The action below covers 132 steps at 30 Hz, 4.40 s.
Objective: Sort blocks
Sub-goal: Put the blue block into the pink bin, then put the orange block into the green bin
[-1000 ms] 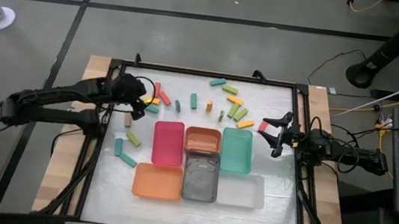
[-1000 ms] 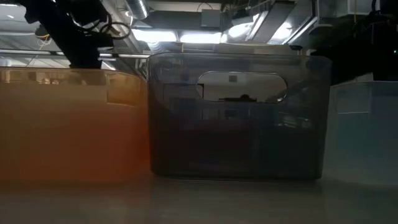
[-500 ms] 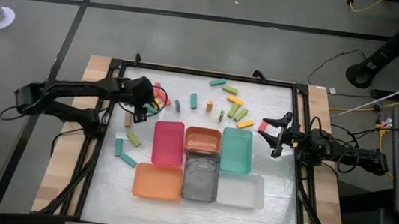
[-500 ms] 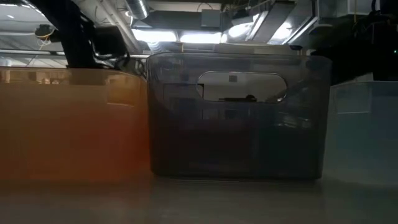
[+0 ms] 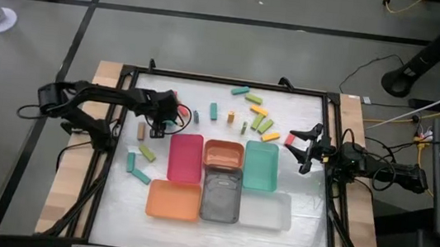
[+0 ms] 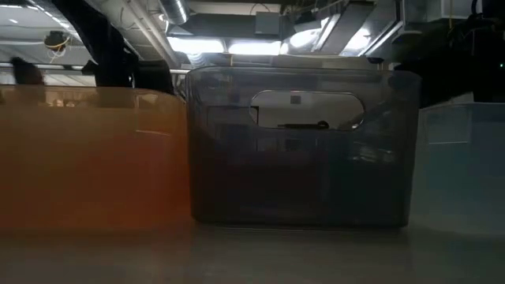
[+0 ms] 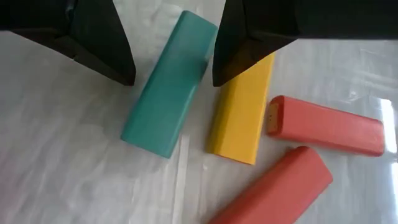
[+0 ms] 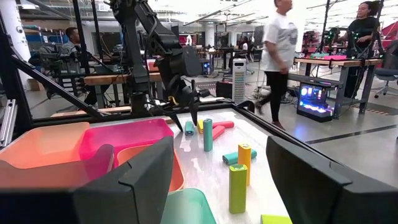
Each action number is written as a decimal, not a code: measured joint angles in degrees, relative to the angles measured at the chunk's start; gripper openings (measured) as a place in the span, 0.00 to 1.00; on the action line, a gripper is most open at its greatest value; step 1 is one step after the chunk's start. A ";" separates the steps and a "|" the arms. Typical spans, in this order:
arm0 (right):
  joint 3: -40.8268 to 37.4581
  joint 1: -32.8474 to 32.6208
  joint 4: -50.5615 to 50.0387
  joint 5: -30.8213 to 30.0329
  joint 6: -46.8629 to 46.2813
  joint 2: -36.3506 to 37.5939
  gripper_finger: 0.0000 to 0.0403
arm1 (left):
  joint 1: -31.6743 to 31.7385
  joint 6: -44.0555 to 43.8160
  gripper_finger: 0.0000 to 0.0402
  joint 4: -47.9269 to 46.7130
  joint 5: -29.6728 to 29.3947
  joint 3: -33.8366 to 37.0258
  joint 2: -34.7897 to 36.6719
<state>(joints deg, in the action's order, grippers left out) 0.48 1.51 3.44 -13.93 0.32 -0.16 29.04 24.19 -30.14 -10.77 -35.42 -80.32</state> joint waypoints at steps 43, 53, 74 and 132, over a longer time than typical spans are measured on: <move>2.22 0.00 4.14 -21.34 -0.02 -0.18 0.64 | -6.01 -30.84 0.22 -0.96 27.20 -5.90 18.75; 2.56 -0.01 7.00 -29.56 -2.02 -0.21 0.64 | -19.31 -30.23 0.25 9.12 27.32 -5.90 13.57; 35.69 0.01 -37.83 -33.13 -38.50 -30.88 0.64 | -23.94 -35.59 0.42 10.47 17.14 -5.95 4.68; 42.24 29.95 -44.73 8.75 -51.43 -88.82 0.27 | -23.92 -34.23 0.43 11.31 17.10 -5.95 4.90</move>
<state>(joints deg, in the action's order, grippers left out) 42.73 31.46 -41.29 -5.18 -51.11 -88.97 5.13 -10.04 -18.83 6.33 -41.36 -75.42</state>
